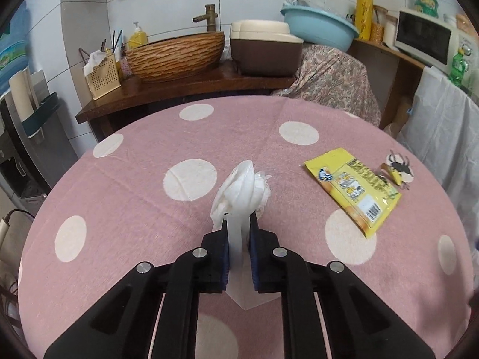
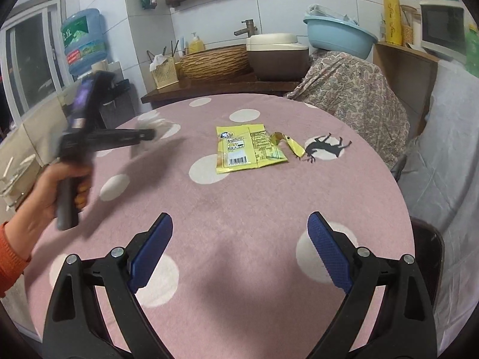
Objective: Collect trash
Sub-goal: 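Grasp the yellow snack wrapper with the right tool while the left tool holds the tissue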
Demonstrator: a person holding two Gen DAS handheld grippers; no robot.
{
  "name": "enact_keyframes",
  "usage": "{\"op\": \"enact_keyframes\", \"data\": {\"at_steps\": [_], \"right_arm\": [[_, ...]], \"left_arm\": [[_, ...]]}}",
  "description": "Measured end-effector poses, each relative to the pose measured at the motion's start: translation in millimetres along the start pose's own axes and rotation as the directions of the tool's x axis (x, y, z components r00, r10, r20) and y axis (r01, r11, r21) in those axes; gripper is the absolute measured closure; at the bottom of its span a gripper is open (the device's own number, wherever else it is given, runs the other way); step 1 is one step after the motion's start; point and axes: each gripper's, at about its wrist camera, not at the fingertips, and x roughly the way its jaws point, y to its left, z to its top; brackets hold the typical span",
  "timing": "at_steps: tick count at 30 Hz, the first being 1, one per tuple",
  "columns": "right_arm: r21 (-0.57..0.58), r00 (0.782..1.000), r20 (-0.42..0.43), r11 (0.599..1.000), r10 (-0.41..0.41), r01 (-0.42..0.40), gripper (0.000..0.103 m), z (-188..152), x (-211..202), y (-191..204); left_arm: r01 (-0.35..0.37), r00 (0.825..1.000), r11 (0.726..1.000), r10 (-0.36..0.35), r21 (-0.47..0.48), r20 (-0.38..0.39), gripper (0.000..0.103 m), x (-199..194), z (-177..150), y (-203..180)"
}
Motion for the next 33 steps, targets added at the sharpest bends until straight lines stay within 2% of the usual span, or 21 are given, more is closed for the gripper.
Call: {"op": "enact_keyframes", "data": {"at_steps": [6, 10, 13, 18, 26, 30, 32, 33], "right_arm": [[-0.024, 0.997, -0.023, 0.997, -0.069, 0.068, 0.019, 42, 56, -13], [0.018, 0.994, -0.055, 0.995, -0.096, 0.098, 0.033, 66, 95, -39], [0.035, 0.991, -0.078, 0.994, -0.105, 0.108, 0.041, 75, 115, -51], [-0.021, 0.978, -0.128, 0.986, -0.165, 0.164, 0.053, 82, 138, -57], [-0.068, 0.971, -0.177, 0.986, -0.163, 0.153, 0.073, 87, 168, -59], [-0.066, 0.972, -0.187, 0.989, -0.141, 0.131, 0.078, 88, 178, -60], [-0.063, 0.976, -0.178, 0.992, -0.123, 0.113, 0.088, 88, 177, -60], [-0.058, 0.977, -0.179, 0.993, -0.113, 0.104, 0.089, 88, 177, -59]], "left_arm": [[0.064, 0.996, 0.998, -0.064, 0.012, 0.059, 0.091, -47, -21, 0], [0.092, 0.992, 0.995, -0.095, 0.042, 0.078, 0.091, -69, -34, -3], [0.103, 0.991, 0.993, -0.107, 0.051, 0.082, 0.091, -77, -40, -3], [0.109, 0.989, 0.991, -0.116, 0.080, 0.090, 0.091, -82, -44, -5], [0.132, 0.986, 0.987, -0.140, 0.092, 0.085, 0.091, -81, -49, -9], [0.141, 0.986, 0.986, -0.147, 0.086, 0.074, 0.091, -79, -53, -8], [0.144, 0.986, 0.986, -0.150, 0.082, 0.067, 0.091, -78, -54, -9], [0.142, 0.987, 0.986, -0.148, 0.082, 0.066, 0.091, -77, -55, -9]]}}
